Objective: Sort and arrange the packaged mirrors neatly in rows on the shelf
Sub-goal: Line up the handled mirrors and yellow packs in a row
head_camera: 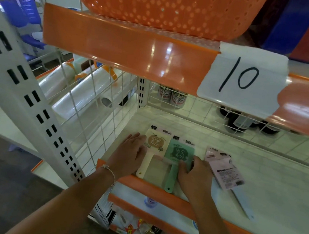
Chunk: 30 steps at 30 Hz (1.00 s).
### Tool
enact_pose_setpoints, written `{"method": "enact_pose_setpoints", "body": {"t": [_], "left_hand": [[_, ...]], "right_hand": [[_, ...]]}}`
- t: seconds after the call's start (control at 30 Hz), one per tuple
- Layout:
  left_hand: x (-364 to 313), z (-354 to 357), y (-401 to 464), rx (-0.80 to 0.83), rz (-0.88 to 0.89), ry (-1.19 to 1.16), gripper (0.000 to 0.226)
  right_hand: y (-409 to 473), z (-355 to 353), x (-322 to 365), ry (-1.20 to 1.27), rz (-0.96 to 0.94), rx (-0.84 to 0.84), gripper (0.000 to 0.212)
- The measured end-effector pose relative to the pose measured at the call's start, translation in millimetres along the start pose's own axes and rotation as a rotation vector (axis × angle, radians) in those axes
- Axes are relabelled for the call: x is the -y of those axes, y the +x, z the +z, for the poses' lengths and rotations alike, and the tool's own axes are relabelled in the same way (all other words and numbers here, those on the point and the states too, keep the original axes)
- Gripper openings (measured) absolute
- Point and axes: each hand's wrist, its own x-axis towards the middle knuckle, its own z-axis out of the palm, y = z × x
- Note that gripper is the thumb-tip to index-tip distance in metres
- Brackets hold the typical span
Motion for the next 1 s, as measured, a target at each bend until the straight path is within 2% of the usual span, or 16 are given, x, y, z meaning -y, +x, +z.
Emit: {"method": "enact_pose_setpoints", "body": {"t": [0.13, 0.27, 0.4, 0.47, 0.67, 0.77, 1.0], "left_hand": [[-4, -2, -1, -0.035, -0.036, -0.038, 0.049], [-13, -8, -3, -0.123, -0.058, -0.040, 0.054], [-41, -3, -2, -0.148, 0.086, -0.025, 0.047], [-62, 4, 0, -0.140, 0.160, -0.035, 0.047], [-111, 30, -5, -0.096, 0.285, -0.055, 0.042], [-122, 40, -8, -0.075, 0.351, -0.060, 0.048], [-136, 53, -14, 0.039, 0.386, 0.001, 0.053]], "right_hand": [[1, -11, -3, 0.001, 0.021, -0.006, 0.040], [4, -44, -19, -0.142, 0.037, -0.170, 0.043], [10, -75, -43, -0.237, 0.205, -0.022, 0.076], [13, -78, -52, -0.242, 0.220, 0.037, 0.085], [13, -78, -66, -0.347, 0.174, 0.076, 0.081], [9, -86, -74, -0.358, 0.188, 0.078, 0.081], [-2, -117, -100, -0.316, 0.245, 0.072, 0.077]]}}
